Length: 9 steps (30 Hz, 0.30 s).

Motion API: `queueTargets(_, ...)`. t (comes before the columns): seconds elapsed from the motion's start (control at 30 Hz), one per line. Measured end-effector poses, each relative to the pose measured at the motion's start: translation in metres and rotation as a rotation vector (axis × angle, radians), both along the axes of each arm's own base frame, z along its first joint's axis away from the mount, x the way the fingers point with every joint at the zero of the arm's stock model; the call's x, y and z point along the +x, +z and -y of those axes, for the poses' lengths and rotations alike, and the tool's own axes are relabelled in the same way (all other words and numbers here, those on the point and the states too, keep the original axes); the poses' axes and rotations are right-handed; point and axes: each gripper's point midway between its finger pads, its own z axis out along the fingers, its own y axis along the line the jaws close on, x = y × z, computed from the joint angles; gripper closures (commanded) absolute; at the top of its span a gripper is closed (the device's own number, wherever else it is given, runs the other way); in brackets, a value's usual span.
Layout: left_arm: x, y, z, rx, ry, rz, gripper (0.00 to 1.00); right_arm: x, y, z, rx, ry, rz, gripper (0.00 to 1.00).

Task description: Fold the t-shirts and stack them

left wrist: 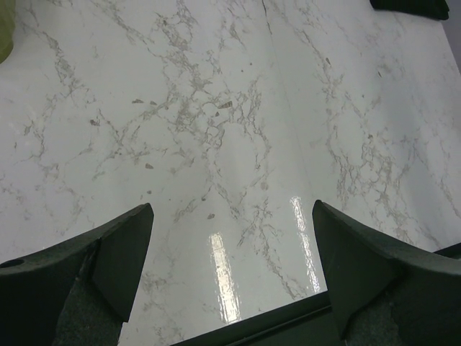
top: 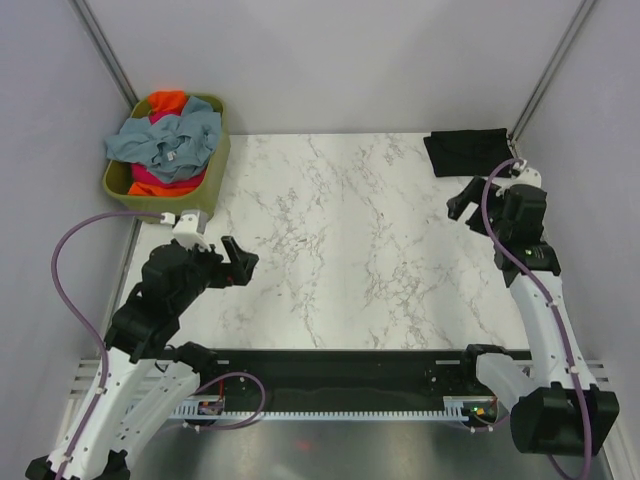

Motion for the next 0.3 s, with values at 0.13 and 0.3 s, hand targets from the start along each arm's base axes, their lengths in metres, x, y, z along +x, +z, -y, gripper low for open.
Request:
queueTargets(0.13,-0.002,0.004,0.000,-0.010,-0.006,0.017,0.00,-0.031,-0.031,-0.013,0.033,0.056,-0.082,0.02)
queueTargets(0.3,-0.005,0.008,-0.001,-0.019,-0.005,0.038,0.00,-0.044,-0.009,-0.025,0.053,0.113,-0.004,0.02)
